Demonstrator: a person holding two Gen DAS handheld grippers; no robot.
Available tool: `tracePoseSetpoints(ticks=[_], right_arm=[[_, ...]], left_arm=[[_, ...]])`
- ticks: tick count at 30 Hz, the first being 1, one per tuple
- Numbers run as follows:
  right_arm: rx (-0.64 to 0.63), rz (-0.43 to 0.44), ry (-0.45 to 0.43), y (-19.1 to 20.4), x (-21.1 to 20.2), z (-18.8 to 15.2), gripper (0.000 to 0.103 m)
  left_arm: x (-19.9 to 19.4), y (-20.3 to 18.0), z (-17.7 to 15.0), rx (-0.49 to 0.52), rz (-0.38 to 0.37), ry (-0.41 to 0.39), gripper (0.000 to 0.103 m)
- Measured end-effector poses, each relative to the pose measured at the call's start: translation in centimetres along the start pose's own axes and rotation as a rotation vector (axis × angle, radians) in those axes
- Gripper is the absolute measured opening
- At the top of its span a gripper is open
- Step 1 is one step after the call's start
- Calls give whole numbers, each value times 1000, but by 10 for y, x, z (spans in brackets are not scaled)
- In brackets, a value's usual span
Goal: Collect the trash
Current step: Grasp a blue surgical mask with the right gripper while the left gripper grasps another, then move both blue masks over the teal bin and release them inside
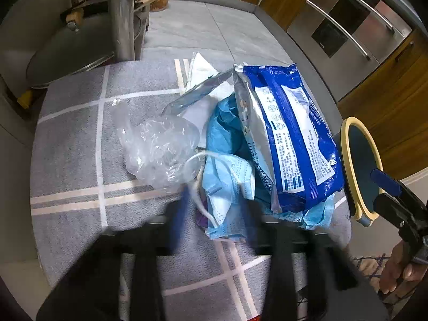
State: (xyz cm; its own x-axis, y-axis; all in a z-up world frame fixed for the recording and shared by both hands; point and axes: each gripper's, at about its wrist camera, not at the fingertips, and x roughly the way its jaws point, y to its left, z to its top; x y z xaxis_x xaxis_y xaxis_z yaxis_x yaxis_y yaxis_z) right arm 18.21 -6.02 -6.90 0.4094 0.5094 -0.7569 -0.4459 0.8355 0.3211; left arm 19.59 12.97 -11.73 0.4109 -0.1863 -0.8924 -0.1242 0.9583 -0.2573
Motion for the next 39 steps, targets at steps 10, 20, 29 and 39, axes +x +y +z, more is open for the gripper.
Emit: tracePoseSetpoints(ticks=[10, 20, 29, 39], right_arm=[[18, -5, -2, -3, 0, 1, 76], [11, -10, 52, -9, 8, -22, 74], [-81, -23, 150, -3, 34, -47, 49], [-66, 11, 199, -12, 43, -61, 5]], left_arm=[[-46, -4, -5, 32, -37, -55, 2], [-120, -12, -1, 52, -39, -180, 2], [-139, -32, -4, 101, -86, -214, 2], [-146, -31, -4, 82, -116, -230, 2]])
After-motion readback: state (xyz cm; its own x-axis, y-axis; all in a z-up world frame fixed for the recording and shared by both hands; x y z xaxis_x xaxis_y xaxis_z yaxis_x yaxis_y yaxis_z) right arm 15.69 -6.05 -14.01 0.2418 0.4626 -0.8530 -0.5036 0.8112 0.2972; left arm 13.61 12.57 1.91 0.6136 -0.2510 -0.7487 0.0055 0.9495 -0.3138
